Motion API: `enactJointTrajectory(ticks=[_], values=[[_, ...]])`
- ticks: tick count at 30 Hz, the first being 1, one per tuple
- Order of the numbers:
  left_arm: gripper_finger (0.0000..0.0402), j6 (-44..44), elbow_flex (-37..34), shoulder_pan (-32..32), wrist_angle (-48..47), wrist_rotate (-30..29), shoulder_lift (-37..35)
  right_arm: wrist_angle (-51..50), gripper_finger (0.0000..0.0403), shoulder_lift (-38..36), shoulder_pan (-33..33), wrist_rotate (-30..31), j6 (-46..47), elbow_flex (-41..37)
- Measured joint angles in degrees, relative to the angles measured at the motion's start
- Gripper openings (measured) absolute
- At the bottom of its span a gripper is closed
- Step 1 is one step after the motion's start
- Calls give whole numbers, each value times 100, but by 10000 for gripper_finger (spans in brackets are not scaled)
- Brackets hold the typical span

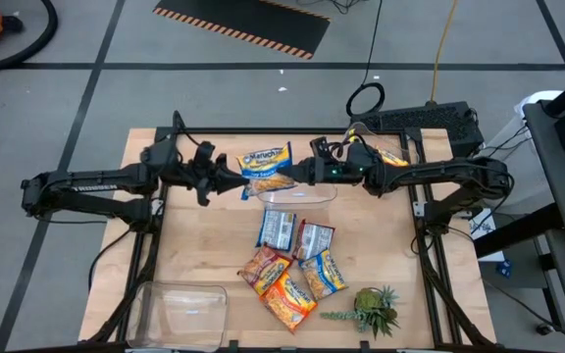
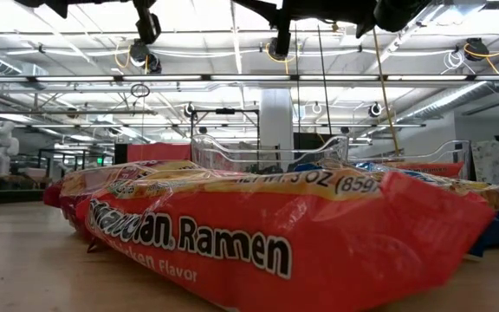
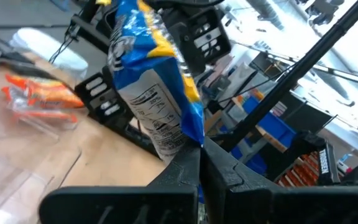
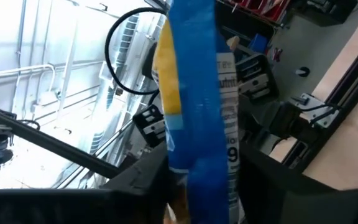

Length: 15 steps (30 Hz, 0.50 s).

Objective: Sort Maruchan noodles
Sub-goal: Put the top left blue noodle pack into the top left transparent bin

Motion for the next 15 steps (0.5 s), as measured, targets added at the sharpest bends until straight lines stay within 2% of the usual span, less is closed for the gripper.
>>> enactJointTrajectory(ticks=[4, 9, 12, 15], values=[[16, -29, 0, 0, -33, -58, 0, -18, 112, 2, -2, -4, 41, -2], [37, -89, 0, -2, -53, -531, -2, -137, 121, -4, -117, -28, 93, -2], [69, -176, 0, -5, -74, -914, 0, -169, 136, -2, -304, -419, 231, -2], [114, -200, 0, -17, -248, -1396, 2, -179, 132, 0, -517, -844, 341, -2]])
